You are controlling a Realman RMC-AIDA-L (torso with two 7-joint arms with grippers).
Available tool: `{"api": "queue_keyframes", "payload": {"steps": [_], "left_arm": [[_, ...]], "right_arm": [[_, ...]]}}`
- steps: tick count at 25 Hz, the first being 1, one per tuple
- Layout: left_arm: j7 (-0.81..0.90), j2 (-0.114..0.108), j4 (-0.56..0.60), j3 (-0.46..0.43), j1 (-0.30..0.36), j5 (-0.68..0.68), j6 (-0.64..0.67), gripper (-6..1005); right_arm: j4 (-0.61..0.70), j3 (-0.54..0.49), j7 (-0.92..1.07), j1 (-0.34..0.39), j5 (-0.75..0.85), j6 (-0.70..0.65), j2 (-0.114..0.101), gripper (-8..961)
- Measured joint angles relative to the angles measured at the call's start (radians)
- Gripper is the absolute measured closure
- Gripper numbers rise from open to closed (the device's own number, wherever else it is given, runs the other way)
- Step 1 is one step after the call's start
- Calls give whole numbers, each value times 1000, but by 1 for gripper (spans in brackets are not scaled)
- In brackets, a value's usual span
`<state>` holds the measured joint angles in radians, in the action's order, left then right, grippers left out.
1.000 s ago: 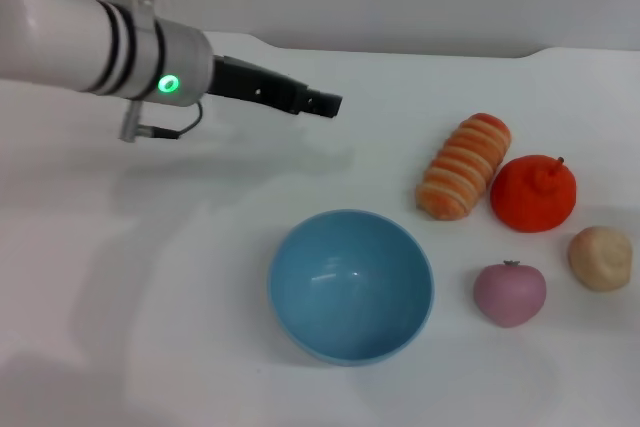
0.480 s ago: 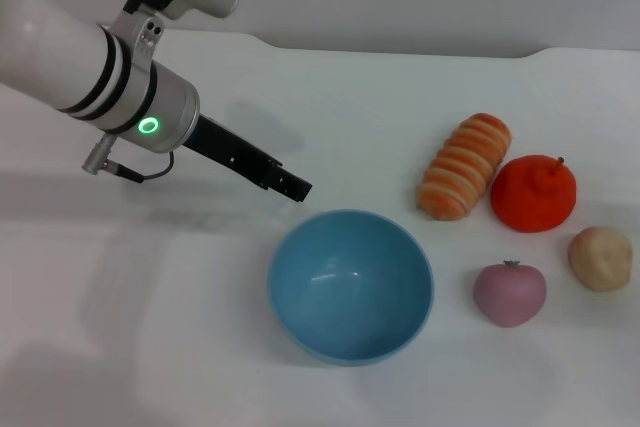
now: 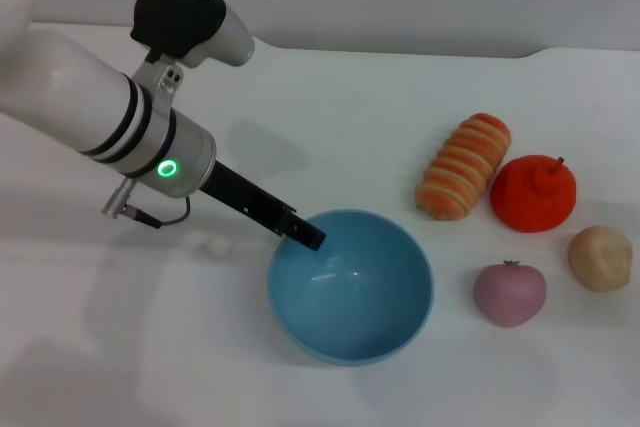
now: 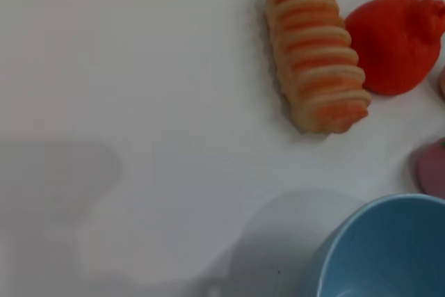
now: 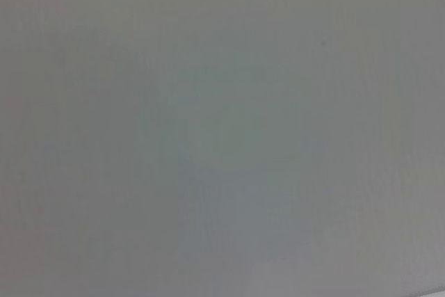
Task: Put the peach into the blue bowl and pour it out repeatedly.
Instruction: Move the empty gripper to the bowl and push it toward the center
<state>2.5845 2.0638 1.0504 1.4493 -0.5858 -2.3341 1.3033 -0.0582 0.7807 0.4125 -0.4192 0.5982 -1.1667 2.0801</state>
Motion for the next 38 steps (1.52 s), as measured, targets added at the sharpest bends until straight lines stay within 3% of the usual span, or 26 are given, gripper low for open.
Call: {"api": "queue_keyframes", "payload": {"steps": [20, 28, 38], "left_arm": [[0, -2, -121, 53, -27, 50, -18, 278], [0, -1, -137, 58, -29, 55, -19, 529], [16, -5, -142, 48, -35, 55, -106, 937]], "right_arm": [[-7, 9, -5, 0, 4, 6, 2, 269], [-8, 11, -4, -1, 6, 2, 2, 267], [2, 17, 93, -17, 44, -4, -3, 268]]}}
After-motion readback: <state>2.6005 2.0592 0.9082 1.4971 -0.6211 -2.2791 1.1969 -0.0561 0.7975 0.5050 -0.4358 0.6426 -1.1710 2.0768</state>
